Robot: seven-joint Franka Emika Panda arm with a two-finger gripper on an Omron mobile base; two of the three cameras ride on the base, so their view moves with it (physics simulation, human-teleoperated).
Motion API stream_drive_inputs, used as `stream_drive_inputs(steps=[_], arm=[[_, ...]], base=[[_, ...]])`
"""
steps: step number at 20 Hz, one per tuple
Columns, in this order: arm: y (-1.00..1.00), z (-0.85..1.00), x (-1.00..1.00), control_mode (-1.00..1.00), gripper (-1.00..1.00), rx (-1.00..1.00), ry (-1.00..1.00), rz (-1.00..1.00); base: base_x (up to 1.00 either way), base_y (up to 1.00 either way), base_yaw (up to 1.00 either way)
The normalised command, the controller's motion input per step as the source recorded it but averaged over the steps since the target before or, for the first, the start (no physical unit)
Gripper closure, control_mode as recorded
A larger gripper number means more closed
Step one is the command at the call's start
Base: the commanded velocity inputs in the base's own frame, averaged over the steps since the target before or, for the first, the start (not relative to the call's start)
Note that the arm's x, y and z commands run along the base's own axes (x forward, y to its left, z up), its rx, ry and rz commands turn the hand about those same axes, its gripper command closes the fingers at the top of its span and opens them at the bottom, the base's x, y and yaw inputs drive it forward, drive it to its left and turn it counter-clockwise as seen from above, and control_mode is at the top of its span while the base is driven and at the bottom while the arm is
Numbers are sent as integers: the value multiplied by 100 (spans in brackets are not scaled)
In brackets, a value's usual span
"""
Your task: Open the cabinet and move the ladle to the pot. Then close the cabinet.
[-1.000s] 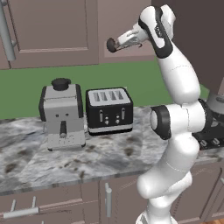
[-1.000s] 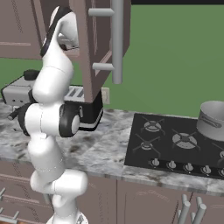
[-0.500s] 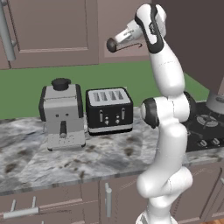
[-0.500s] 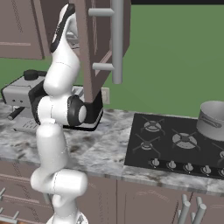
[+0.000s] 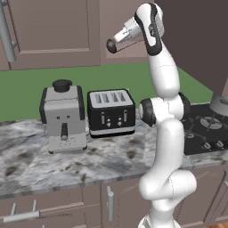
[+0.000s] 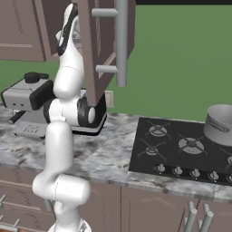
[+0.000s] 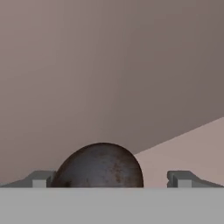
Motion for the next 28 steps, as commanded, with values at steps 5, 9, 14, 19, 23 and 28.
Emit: stream_drive_inputs(steps=[5,9,14,19,23,28], arm=[[34,-11,2,-100,100,0,0,4],[13,-3,1,-100,100,0,0,1],[0,0,-30,-100,100,0,-1,0],[0,0,-70,-100,100,-2,-7,0],[0,0,-94,-100,100,-5,-12,0],[0,0,-100,-100,100,-6,-17,-3]], base=[[0,0,0],[0,0,0],[0,0,0],[0,0,0],[0,0,0],[0,0,0]])
